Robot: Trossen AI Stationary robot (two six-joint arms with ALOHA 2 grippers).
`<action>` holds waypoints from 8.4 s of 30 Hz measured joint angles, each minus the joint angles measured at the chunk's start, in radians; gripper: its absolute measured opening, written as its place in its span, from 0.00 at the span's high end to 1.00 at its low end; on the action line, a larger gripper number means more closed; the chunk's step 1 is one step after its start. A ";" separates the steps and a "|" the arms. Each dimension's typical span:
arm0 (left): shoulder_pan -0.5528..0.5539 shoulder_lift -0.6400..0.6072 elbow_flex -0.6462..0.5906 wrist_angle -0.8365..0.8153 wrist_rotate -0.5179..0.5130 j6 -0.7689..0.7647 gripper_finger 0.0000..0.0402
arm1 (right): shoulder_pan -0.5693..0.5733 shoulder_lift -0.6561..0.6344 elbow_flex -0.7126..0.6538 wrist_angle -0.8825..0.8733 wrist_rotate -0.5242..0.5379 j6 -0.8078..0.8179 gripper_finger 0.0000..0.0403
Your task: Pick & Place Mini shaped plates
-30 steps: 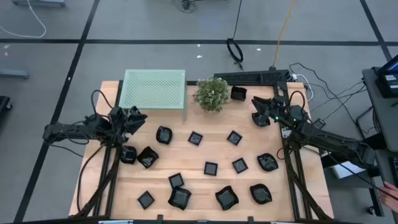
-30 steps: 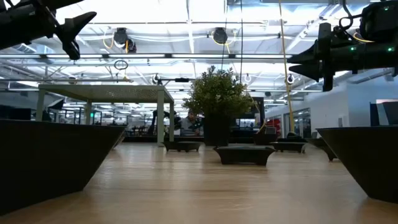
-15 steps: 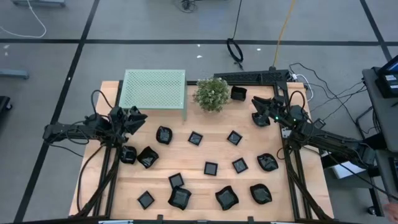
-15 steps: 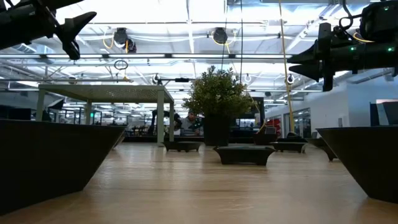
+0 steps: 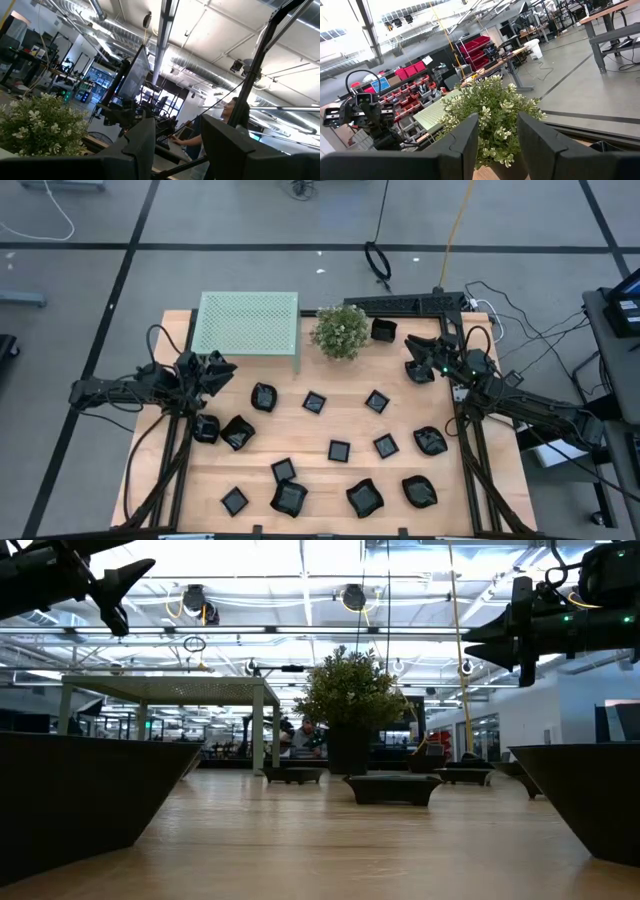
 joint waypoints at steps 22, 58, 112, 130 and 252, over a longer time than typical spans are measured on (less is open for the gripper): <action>0.000 0.000 0.000 0.000 0.000 0.000 0.60 | 0.000 0.000 0.000 0.000 0.000 0.000 0.69; 0.000 0.000 0.000 0.000 0.000 0.000 0.60 | 0.000 0.000 0.000 0.000 0.000 0.000 0.69; 0.000 0.000 0.000 0.055 -0.053 -0.028 0.60 | 0.000 0.000 0.000 -0.008 0.000 0.480 0.69; -0.001 0.030 0.051 -0.143 -0.074 -0.056 0.60 | 0.000 0.000 0.000 -0.007 0.001 0.385 0.69; 0.552 1.093 1.021 -1.574 -0.485 0.322 0.96 | 0.000 0.000 0.000 -0.191 0.000 0.385 0.69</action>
